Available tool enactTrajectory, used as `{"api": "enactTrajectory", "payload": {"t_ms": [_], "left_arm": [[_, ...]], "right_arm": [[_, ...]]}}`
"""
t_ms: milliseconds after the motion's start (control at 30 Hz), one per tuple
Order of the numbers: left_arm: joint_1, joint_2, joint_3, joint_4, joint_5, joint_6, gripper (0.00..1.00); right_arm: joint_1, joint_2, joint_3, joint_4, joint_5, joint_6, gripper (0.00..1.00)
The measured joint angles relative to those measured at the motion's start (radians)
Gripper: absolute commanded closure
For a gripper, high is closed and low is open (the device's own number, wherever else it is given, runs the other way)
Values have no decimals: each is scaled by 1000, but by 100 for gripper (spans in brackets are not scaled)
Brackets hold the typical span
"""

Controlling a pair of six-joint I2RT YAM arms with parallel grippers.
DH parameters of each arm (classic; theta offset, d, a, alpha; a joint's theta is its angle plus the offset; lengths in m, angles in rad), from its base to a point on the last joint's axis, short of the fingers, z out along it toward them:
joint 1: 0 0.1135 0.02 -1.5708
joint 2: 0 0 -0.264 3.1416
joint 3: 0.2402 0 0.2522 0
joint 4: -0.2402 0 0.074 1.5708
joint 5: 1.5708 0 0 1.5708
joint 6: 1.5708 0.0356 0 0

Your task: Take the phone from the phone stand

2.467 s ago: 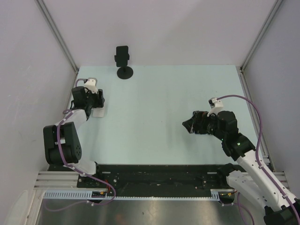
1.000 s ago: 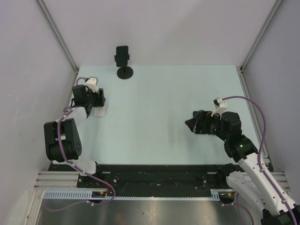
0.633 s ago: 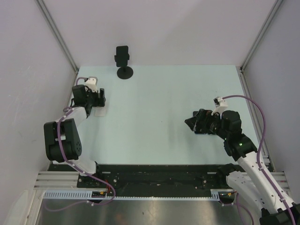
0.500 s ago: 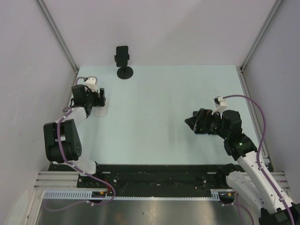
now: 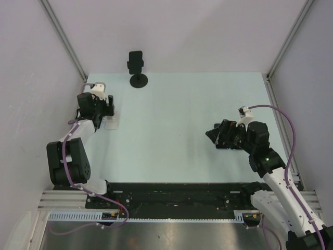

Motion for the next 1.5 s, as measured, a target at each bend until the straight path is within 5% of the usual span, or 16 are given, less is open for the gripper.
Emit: {"api": "enactTrajectory", "payload": {"t_ms": [300, 433, 700, 1500], "left_arm": [[-11, -72, 0, -23, -19, -24, 11], [-26, -134, 10, -28, -6, -82, 1], [-118, -133, 204, -42, 32, -221, 0], [-164, 618, 1018, -43, 239, -227, 1]], "right_arm": [[-11, -7, 0, 0, -7, 0, 1], [-22, -17, 0, -1, -6, -1, 1], [-93, -39, 0, -2, -6, -18, 1], [-151, -13, 9, 6, -122, -106, 2]]}}
